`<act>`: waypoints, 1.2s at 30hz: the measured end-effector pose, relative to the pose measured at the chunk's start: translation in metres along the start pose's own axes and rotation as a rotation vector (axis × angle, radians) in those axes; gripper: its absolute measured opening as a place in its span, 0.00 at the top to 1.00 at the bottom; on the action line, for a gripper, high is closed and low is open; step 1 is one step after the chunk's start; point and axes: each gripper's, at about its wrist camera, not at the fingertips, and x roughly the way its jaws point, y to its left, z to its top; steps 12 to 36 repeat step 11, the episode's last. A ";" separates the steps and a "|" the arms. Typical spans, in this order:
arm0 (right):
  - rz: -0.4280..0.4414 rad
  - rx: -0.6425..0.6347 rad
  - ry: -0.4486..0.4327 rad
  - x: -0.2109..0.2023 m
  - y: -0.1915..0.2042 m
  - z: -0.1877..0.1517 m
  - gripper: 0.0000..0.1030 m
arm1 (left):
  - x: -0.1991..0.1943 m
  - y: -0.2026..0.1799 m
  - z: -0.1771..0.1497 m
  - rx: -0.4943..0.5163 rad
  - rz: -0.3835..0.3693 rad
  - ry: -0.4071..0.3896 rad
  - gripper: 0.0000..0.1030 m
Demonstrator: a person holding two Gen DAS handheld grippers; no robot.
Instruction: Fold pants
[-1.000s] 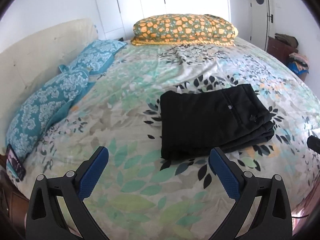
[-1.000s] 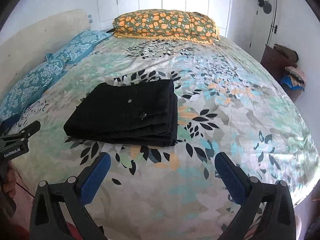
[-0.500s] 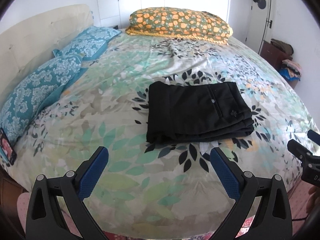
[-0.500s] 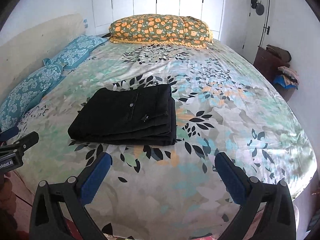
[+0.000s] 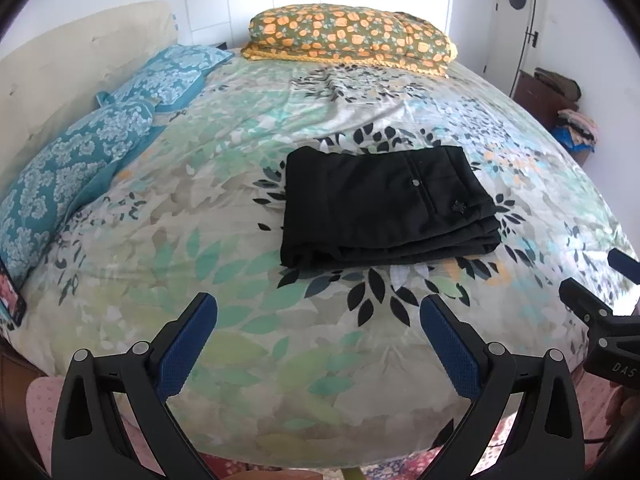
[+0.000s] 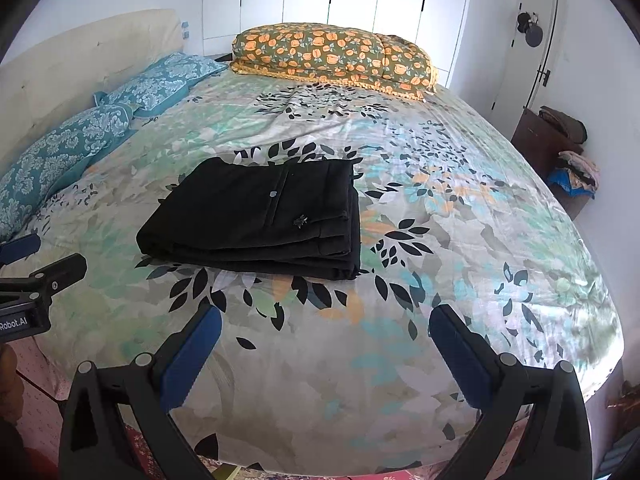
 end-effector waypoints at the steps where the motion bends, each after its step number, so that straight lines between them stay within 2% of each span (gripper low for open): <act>1: 0.000 0.003 0.003 0.001 -0.001 -0.001 0.00 | 0.000 -0.001 0.000 0.002 0.000 0.001 0.01; 7: 0.014 0.006 0.024 0.006 -0.002 -0.004 0.00 | 0.003 0.001 -0.003 -0.002 -0.004 0.012 0.01; 11: 0.016 0.004 0.019 0.005 0.000 -0.004 0.00 | 0.000 0.002 -0.005 -0.004 0.004 -0.008 0.01; 36: 0.016 0.004 0.019 0.005 0.000 -0.004 0.00 | 0.000 0.002 -0.005 -0.004 0.004 -0.008 0.01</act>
